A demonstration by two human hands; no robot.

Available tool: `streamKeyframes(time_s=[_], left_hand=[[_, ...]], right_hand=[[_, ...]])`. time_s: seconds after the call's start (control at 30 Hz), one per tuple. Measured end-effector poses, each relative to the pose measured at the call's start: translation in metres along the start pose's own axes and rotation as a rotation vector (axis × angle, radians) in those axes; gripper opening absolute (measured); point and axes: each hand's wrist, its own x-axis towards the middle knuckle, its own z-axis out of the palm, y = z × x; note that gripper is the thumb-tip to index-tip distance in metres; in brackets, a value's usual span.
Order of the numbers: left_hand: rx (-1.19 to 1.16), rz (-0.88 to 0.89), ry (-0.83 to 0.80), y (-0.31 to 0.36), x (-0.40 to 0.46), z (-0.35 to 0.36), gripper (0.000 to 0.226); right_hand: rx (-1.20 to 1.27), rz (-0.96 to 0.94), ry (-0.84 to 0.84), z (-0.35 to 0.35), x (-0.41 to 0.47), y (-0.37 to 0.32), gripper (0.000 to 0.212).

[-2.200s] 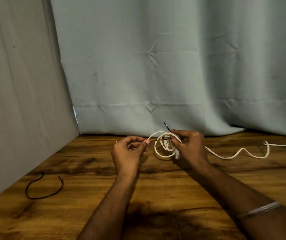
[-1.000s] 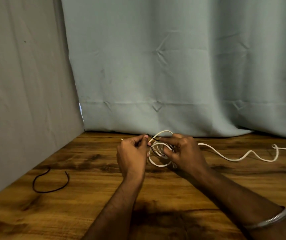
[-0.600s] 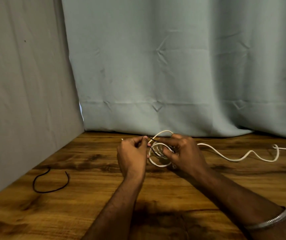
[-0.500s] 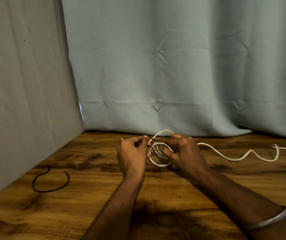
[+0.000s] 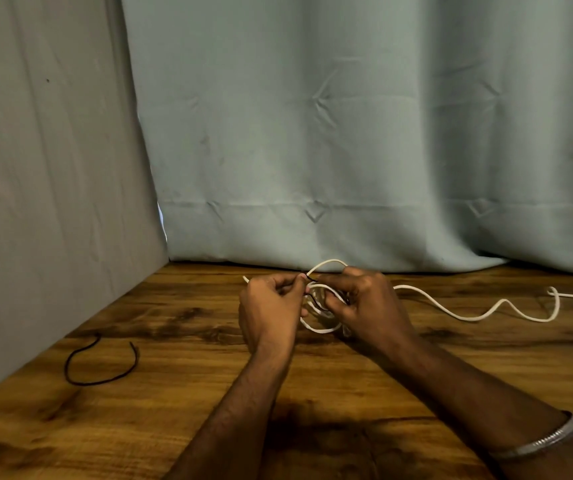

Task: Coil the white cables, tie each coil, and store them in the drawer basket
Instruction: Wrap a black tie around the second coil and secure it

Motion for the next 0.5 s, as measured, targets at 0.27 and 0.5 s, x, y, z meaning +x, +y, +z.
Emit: streamKeyframes(time_s=[0.27,0.5], left_hand=[[0.099,0.083,-0.055,-0.006,0.002,0.003,0.033],[0.091,0.264,-0.176,-0.013,0.009,0.008,0.024]], right_hand=[[0.044,0.057,0.062,0.0,0.0,-0.002,0.032],[0.596,0.323,0.143,0.0,0.001,-0.007,0.022]])
